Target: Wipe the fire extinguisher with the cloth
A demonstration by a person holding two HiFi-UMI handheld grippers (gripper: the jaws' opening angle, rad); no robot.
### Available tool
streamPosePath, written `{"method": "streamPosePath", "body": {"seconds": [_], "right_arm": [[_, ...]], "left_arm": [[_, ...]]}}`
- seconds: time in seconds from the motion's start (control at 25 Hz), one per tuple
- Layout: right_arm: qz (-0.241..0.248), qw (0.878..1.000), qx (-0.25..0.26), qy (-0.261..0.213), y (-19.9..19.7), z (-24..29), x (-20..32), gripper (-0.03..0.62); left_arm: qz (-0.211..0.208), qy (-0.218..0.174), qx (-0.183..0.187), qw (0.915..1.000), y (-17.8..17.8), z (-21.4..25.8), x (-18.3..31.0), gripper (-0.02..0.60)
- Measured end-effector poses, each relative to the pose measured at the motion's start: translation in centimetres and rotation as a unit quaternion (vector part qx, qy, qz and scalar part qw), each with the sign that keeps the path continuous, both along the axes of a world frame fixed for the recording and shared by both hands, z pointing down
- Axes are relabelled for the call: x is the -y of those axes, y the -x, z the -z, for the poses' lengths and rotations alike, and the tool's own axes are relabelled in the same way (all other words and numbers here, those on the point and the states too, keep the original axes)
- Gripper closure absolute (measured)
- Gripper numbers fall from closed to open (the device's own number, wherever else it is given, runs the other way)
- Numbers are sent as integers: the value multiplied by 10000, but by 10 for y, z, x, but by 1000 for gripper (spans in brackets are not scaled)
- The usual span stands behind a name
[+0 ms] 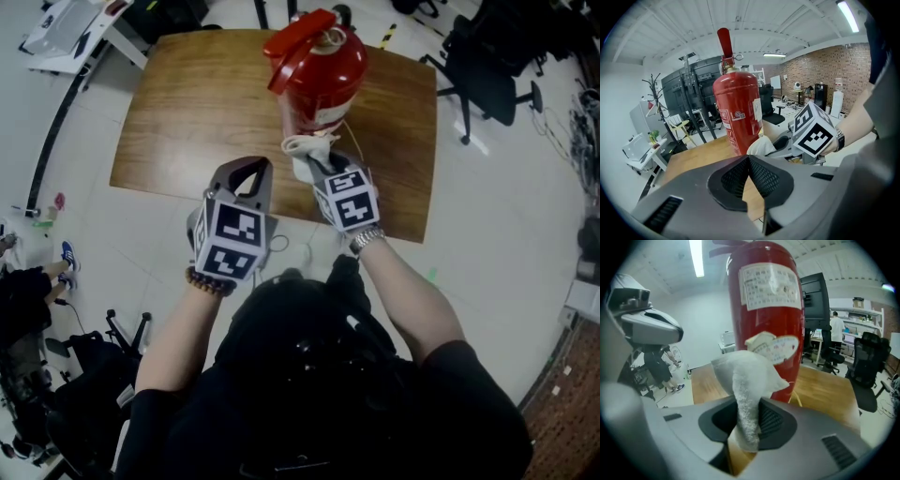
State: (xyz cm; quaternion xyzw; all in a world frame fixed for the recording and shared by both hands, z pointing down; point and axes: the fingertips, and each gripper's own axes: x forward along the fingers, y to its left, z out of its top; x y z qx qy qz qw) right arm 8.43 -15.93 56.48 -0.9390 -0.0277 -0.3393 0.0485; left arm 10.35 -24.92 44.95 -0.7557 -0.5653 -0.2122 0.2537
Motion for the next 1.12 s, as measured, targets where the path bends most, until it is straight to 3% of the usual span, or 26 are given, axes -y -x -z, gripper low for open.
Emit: {"method": "streamPosePath", "body": {"seconds": [0.6, 1.12], "right_arm": [[51, 9967, 793, -136, 2, -71, -7, 476], [453, 9949, 845, -328, 12, -68, -4, 476]], "left_arm": [[208, -194, -14, 9996, -2, -10, 11, 581], [355, -235, -58, 9991, 4, -9, -3, 581]]}}
